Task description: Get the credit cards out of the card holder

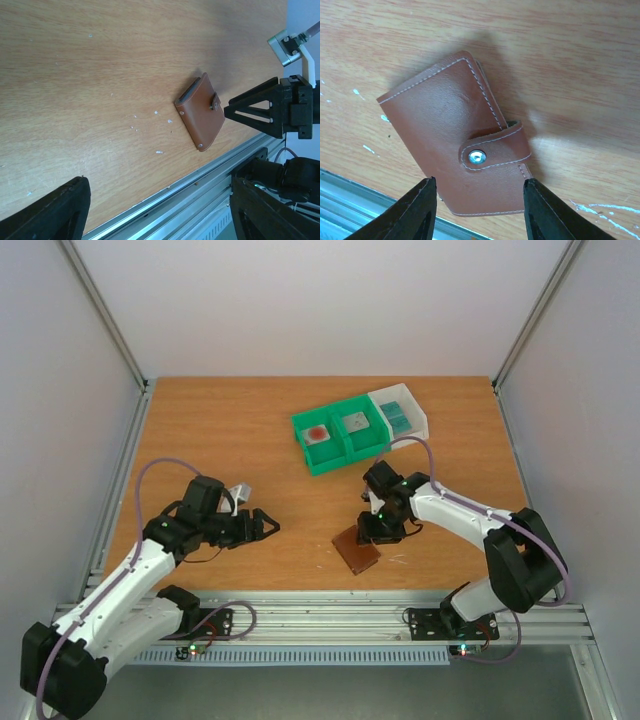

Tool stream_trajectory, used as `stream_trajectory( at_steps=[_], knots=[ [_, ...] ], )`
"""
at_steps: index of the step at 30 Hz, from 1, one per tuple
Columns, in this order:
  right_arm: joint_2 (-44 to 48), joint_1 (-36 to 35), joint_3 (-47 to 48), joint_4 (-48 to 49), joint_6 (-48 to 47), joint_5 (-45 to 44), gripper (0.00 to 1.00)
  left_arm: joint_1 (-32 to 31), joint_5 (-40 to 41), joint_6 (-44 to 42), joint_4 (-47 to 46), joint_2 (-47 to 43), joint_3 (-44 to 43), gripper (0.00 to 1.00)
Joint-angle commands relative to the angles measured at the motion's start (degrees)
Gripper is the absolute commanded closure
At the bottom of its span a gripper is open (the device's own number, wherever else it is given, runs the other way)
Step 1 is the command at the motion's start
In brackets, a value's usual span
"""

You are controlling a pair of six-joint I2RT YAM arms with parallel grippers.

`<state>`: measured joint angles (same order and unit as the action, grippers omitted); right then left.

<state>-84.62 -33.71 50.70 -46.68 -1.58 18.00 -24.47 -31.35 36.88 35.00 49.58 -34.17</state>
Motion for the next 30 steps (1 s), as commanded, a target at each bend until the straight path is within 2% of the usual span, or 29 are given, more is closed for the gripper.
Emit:
stream_trajectory(
  at_steps=[1, 7, 13, 17, 23, 30],
  knots=[
    [-1.04, -0.14, -0.51, -0.13, -0.57, -1.74, 0.51, -0.23, -1.8, 0.46, -3.39, 0.36, 1.24, 0.24],
    [-3.35, -0.78, -0.39, 0.64, -0.54, -1.11, 0.52, -0.25, -2.36, 1.5, -4.35, -0.1, 1.84, 0.26],
    [-5.57, -6.47, 0.25, 2.36, 3.03, -2.61, 0.52, -0.23, -2.46, 2.53, -4.52, -0.32, 2.62, 0.3],
    [-9.11, -13.36, 4.82, -1.5, 5.99, -9.97, 0.53, -0.24, -3.37, 3.09, -5.19, 1.49, 2.43, 0.32],
    [-9.83, -17.94, 9.21, -7.96, 9.12, -20.45, 0.54, -0.25, -3.22, 4.01, -5.81, 0.57, 3.07, 0.33],
    [-10.9, -18.67, 12.63, -8.6, 7.9, -22.04, 0.57, -0.24, -2.99, 5.67, -7.6, -0.73, 4.98, 0.34]
  ],
)
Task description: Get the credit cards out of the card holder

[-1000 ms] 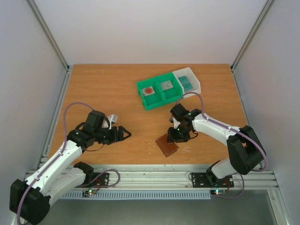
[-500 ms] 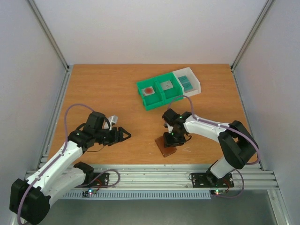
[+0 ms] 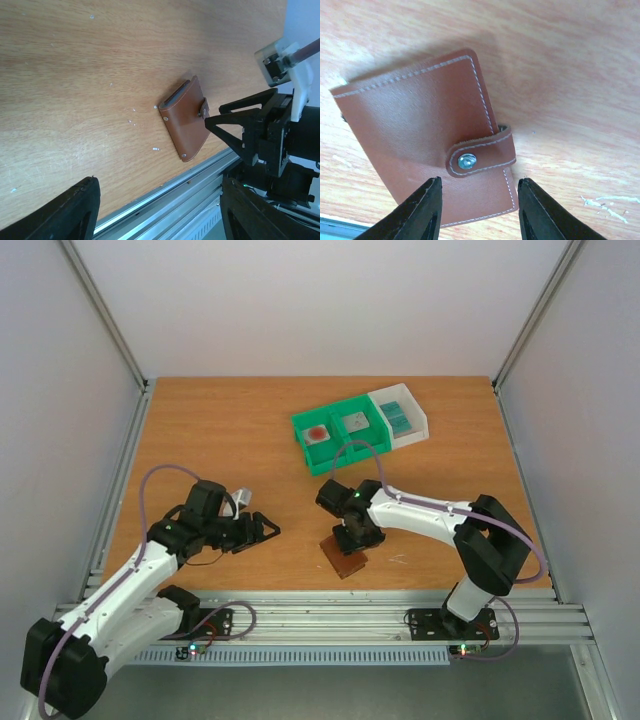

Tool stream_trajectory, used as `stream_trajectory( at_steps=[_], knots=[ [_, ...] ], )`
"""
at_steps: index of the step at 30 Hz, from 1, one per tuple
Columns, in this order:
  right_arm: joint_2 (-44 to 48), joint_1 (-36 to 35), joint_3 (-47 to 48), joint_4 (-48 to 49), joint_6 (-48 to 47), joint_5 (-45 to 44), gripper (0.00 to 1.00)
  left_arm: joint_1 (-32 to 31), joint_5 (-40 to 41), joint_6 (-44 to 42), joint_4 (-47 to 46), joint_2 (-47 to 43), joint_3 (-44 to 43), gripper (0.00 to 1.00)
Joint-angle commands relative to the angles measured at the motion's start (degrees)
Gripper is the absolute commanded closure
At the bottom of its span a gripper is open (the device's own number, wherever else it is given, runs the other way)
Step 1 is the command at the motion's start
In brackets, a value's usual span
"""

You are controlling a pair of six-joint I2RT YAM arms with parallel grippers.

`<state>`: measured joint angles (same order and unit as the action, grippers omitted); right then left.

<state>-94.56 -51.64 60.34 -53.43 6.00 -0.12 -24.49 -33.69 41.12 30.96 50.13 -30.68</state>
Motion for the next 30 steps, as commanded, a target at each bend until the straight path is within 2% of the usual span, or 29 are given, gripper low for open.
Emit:
stream_trajectory(
  at_steps=[1, 9, 13, 20, 30],
  knots=[
    [-1.53, -0.75, 3.49, -1.82, -0.01, -4.19, 0.57, -0.22, -0.74, 1.7, -3.64, -1.41, 1.49, 0.33],
    [-5.3, -0.81, 5.33, 0.76, -1.8, -1.91, 0.56, -0.27, 0.66, -0.49, -0.08, -1.91, -0.29, 0.33],
    [-7.2, -0.92, 5.63, 0.08, -1.21, -4.13, 0.57, -0.21, 0.71, 0.37, -1.26, -2.16, 0.6, 0.33],
    [-5.96, -0.92, 4.19, -1.02, 0.83, -8.56, 0.78, -0.23, 0.69, 0.07, -1.34, -0.99, 0.81, 0.34],
    [-3.97, -0.92, 4.42, -1.18, 1.47, -11.03, 0.95, -0.23, 1.29, -0.31, -1.05, 0.25, 0.13, 0.34]
  ],
)
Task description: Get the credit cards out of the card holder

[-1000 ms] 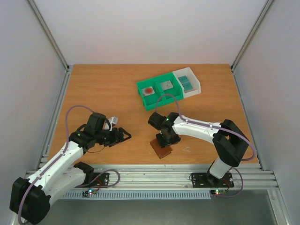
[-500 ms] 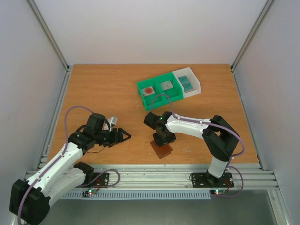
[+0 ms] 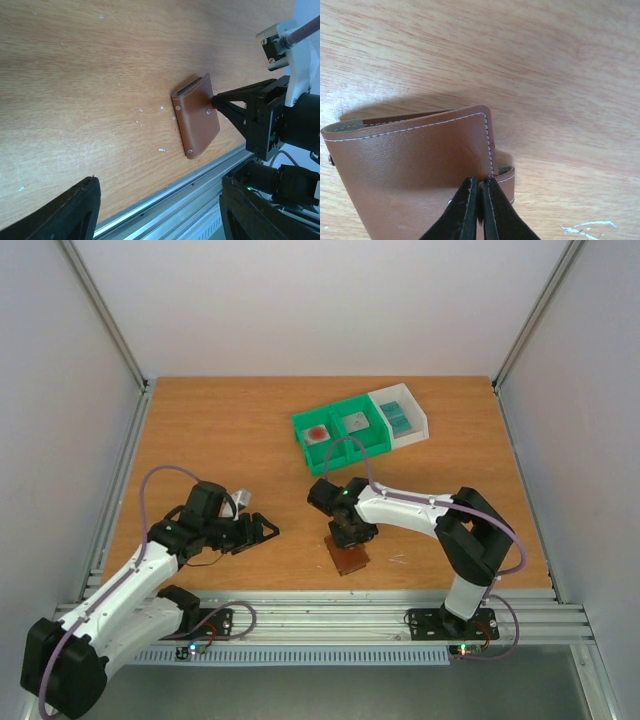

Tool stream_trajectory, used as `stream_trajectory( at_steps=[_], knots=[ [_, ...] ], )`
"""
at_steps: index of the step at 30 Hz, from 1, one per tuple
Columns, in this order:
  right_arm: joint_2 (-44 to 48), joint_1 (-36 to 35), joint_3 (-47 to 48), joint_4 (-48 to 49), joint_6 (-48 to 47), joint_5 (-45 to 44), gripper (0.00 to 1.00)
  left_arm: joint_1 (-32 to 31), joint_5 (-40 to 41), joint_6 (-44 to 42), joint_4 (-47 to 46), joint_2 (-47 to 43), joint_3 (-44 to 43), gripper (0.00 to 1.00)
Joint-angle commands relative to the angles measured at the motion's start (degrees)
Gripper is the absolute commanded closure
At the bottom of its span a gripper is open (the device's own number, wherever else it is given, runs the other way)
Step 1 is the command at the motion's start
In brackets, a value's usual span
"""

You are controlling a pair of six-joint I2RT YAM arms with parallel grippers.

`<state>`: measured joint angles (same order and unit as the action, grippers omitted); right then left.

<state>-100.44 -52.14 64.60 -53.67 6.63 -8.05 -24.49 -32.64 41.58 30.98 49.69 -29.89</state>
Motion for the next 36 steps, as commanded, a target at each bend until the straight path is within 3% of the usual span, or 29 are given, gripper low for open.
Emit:
stream_trajectory(
  at_steps=[1, 9, 17, 23, 30, 36],
  knots=[
    [2.29, -0.42, -0.28, -0.56, 0.88, -4.06, 0.96, -0.21, 0.15, -1.0, -1.02, 0.78, -0.65, 0.34],
    [7.97, -0.43, -2.8, 1.52, 1.89, -7.14, 0.99, -0.21, -0.62, -0.54, -2.31, 1.17, -0.08, 0.33],
    [14.77, -0.42, -2.63, 5.98, 5.63, 3.68, 0.99, -0.22, -0.22, 0.62, -3.51, 1.57, -0.54, 0.31],
    [18.78, -0.42, -7.53, 20.04, 12.56, 21.38, 0.99, -0.21, -0.29, 0.86, -2.94, 1.42, 0.0, 0.27],
    [20.89, -0.4, -9.48, 24.69, 16.75, 24.88, 0.99, -0.22, -6.97, 6.27, -11.75, -0.7, 5.75, 0.24],
    [23.45, -0.42, -9.81, 27.99, 19.47, 27.43, 0.99, -0.26, -6.52, 6.78, -10.69, -2.03, 6.13, 0.25]
  ],
)
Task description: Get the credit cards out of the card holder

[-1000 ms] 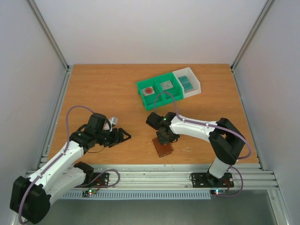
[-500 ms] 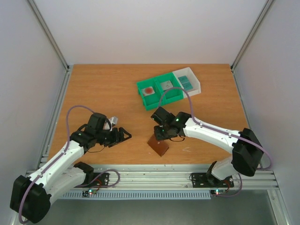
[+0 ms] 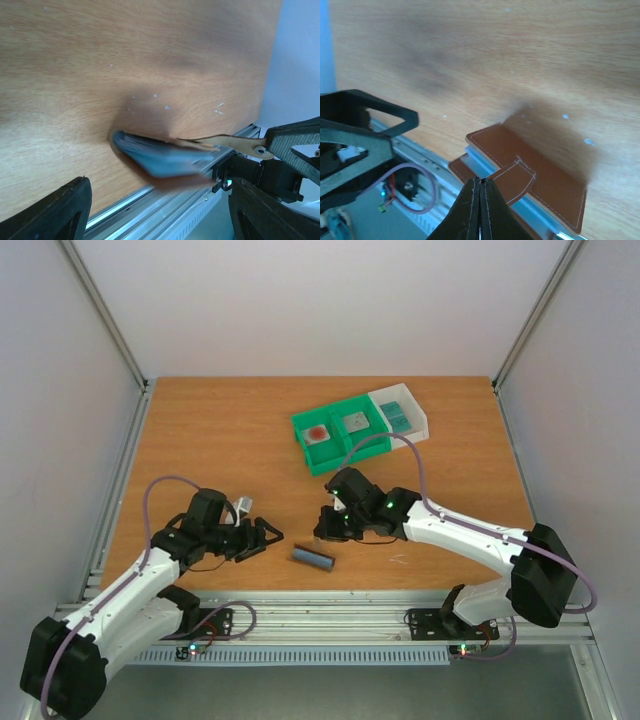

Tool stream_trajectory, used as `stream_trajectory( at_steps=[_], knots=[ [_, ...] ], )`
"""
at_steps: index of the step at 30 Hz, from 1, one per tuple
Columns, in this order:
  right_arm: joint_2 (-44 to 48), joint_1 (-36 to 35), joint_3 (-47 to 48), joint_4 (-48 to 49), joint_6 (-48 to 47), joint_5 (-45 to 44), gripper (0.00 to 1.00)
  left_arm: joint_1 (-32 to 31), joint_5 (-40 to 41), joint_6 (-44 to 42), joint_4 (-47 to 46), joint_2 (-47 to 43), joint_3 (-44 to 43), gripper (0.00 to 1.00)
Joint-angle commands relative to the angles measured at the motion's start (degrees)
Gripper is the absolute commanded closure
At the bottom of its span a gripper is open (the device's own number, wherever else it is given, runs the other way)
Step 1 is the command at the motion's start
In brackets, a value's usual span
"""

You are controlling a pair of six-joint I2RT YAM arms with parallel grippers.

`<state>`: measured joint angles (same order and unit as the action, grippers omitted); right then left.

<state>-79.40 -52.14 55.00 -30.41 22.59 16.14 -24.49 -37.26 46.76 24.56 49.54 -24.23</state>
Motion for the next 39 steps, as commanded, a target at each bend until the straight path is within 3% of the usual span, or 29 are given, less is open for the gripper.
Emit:
stream_trajectory(
  at_steps=[1, 13, 20, 25, 39],
  knots=[
    [2.49, -0.42, -0.25, 4.93, 3.5, 2.69, 0.99, -0.21, -2.03, 2.07, -4.69, -2.15, 0.76, 0.25],
    [0.1, 1.25, -0.28, -0.12, 1.52, -14.74, 0.99, -0.21, 0.93, -0.75, 0.87, -0.35, -1.76, 0.28],
    [-0.61, 6.57, -3.88, -2.07, -0.74, -15.61, 0.99, -0.21, 1.83, -1.6, -2.21, 3.57, -1.53, 0.33],
    [-0.59, 11.47, -7.61, -1.98, -2.61, -13.12, 0.99, -0.22, -0.57, 1.24, -10.99, 8.86, 0.99, 0.37],
    [-1.01, 13.8, -14.92, 0.55, -2.35, -14.38, 0.99, -0.29, -0.25, 5.7, -22.47, 16.68, 3.92, 0.48]
  ],
)
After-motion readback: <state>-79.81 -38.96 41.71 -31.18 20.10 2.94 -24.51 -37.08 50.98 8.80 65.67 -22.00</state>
